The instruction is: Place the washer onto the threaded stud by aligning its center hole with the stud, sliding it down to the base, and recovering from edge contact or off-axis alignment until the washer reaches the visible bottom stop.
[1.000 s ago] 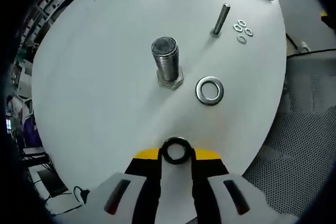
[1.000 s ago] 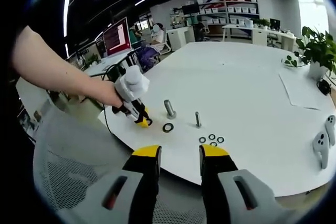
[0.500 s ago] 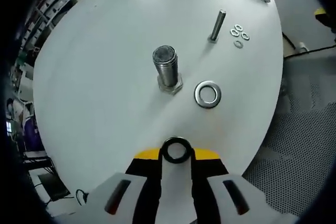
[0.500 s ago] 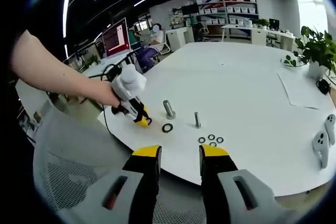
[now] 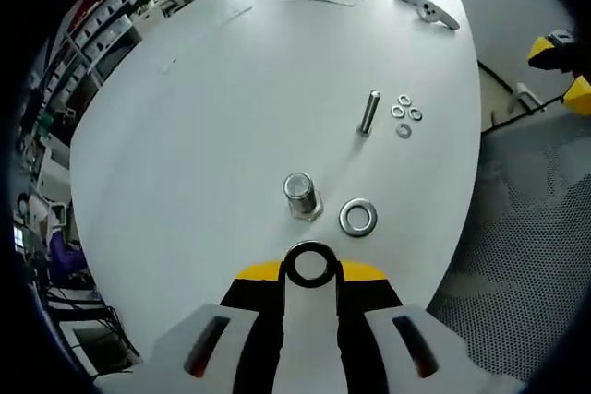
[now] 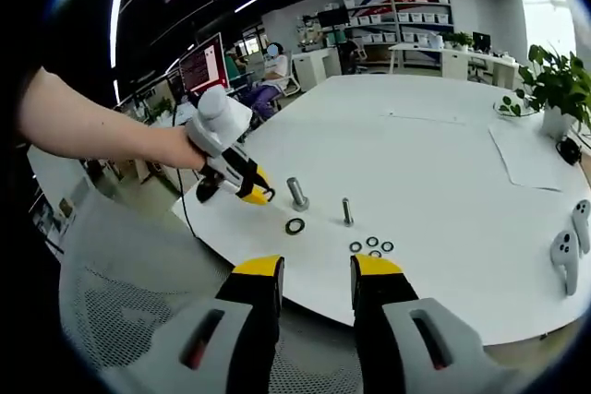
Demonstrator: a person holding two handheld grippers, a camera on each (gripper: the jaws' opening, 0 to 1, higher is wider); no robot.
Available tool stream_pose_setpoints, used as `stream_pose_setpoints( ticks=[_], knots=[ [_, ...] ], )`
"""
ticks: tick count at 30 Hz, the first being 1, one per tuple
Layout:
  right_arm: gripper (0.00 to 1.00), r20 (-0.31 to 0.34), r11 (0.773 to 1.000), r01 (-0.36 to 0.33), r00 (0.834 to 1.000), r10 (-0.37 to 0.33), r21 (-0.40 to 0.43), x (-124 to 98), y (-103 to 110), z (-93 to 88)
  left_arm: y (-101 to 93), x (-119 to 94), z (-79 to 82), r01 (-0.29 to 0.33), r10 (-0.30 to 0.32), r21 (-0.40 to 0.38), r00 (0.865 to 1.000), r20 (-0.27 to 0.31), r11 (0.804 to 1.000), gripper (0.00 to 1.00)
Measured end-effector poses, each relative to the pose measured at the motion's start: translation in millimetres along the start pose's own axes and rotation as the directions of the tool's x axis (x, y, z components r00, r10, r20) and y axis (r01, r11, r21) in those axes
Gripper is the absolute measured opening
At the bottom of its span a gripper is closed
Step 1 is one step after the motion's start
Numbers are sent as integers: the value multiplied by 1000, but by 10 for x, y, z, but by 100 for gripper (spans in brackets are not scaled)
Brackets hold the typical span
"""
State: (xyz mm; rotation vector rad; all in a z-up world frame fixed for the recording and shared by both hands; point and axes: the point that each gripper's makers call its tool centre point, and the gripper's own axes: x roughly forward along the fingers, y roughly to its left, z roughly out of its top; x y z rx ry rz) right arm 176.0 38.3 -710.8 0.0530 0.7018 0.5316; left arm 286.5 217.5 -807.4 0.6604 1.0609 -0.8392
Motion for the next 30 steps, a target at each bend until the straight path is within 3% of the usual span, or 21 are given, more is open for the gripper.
stream_pose_setpoints(
  ticks=[9,18,30],
  knots=[
    [32,-3,1000,-2,1000,2,-1,1,4,-6,51,-101,233,-9,8,31,999,33,999,18],
    [32,-5,1000,-4,1000,4,0,1,10,-10,76,-24,420,-3,2,44,1000,26,999,18],
    [32,-4,1000,-15,1000,15,-5,3,28,-11,76,67,447,8,-6,72,1000,-26,997,18]
  ],
)
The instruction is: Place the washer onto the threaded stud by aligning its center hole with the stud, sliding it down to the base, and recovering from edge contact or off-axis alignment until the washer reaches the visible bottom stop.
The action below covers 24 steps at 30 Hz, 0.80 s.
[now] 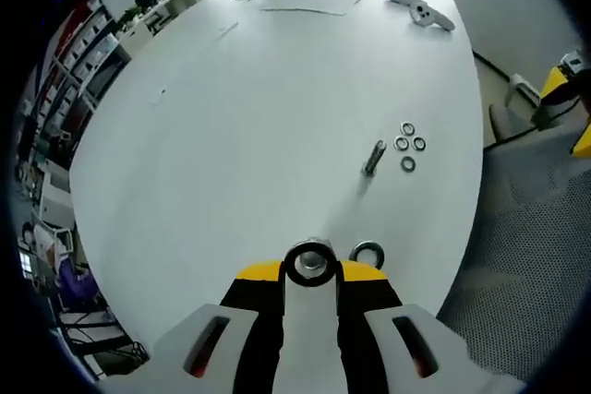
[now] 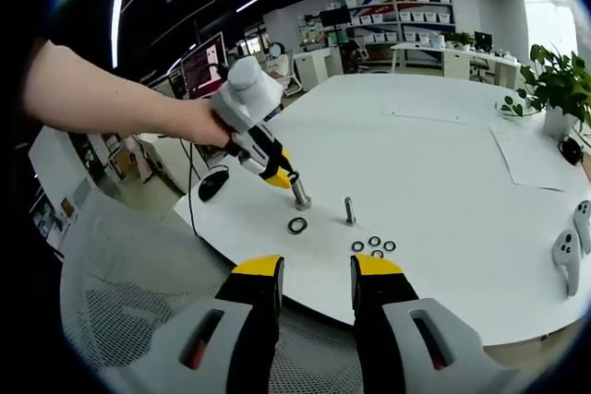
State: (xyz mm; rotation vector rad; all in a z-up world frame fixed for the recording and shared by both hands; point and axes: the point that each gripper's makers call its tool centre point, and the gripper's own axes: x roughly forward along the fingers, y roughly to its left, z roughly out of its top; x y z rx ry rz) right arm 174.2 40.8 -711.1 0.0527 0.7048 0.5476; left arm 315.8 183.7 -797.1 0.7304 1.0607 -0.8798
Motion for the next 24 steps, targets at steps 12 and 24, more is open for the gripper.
stream_pose_setpoints(
  ticks=[12,24],
  knots=[
    [32,9,1000,-6,1000,6,5,0,7,14,-32,117,13,8,-7,28,999,-43,1000,18],
    [32,12,1000,-2,1000,2,5,-5,1,18,-59,403,-79,25,-18,51,992,-125,998,18]
  ],
)
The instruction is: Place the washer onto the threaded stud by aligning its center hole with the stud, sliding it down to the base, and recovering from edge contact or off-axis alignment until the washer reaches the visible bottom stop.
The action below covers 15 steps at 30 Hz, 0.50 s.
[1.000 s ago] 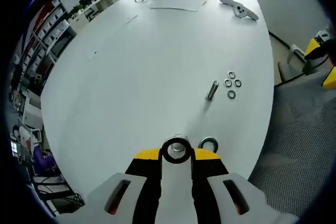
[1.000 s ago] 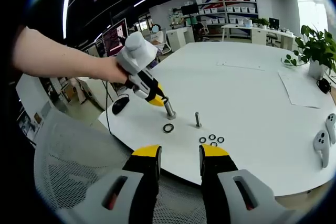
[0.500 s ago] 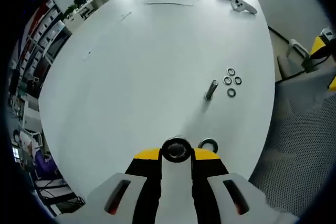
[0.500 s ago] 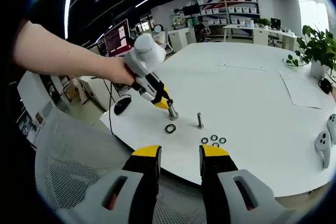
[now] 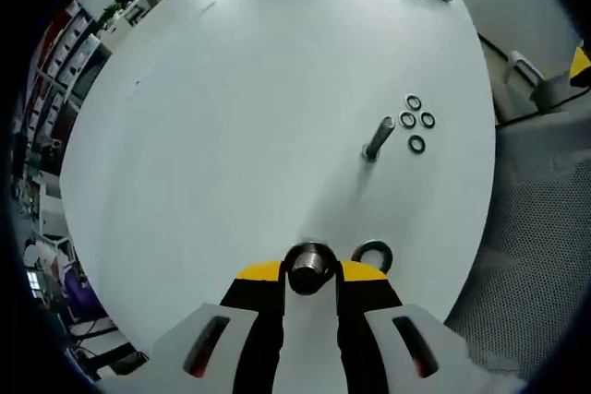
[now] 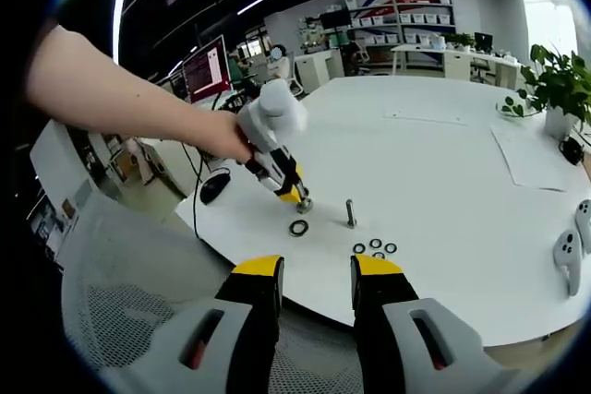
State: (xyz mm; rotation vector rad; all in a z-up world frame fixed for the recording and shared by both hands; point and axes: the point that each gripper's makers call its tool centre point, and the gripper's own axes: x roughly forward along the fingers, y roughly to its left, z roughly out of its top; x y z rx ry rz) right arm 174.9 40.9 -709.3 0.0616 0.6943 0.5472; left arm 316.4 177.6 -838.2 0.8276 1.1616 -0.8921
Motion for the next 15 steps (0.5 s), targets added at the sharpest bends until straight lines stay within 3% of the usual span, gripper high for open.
stream_pose_setpoints(
  ticks=[9,15],
  knots=[
    [32,-9,1000,0,1000,0,-7,5,7,-14,-13,167,-54,-1,1,-3,999,-33,1000,18],
    [32,-11,1000,-4,1000,4,-7,11,18,-14,-10,138,-40,-3,3,-15,1000,-23,1000,19]
  ],
)
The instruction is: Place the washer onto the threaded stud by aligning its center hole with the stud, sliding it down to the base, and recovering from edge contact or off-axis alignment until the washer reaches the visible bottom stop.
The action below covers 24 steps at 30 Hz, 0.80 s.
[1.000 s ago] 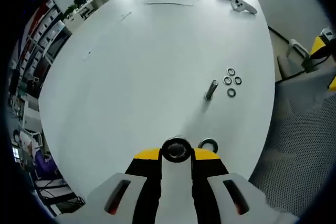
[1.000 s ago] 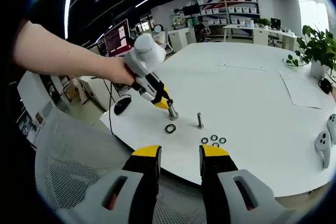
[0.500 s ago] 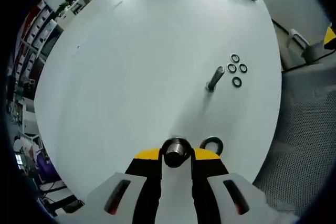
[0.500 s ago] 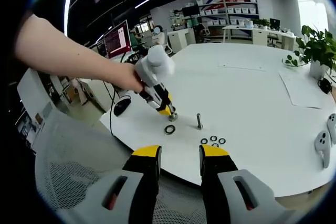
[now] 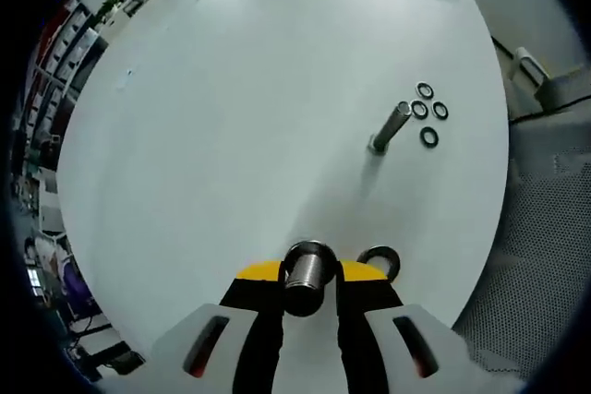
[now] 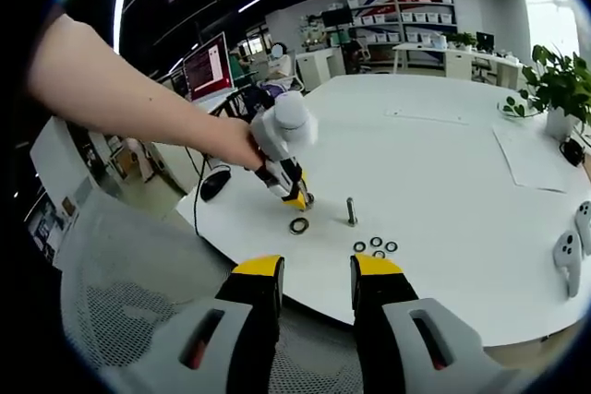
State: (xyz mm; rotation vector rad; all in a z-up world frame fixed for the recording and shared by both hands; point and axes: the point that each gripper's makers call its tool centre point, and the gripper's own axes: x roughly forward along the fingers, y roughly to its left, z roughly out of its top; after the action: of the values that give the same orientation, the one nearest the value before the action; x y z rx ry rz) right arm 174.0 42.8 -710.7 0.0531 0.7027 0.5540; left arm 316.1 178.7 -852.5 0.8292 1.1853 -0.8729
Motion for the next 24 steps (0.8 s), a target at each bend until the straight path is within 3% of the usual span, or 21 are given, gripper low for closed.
stream_pose_setpoints(
  ticks=[5,10,18,24],
  knots=[
    [32,-1,1000,-1,1000,1,3,3,4,0,-21,-4,-9,19,-19,-43,1000,7,999,20],
    [32,-2,1000,-2,1000,2,5,3,5,-1,-28,-49,-32,2,-2,-39,1000,25,999,21],
    [32,-14,1000,-13,1000,13,-2,10,28,-20,-25,-178,-58,-2,21,-167,994,108,986,23],
    [32,-15,1000,-22,1000,22,-4,13,41,-23,-80,-229,-208,-3,42,-255,988,146,967,24]
  ],
)
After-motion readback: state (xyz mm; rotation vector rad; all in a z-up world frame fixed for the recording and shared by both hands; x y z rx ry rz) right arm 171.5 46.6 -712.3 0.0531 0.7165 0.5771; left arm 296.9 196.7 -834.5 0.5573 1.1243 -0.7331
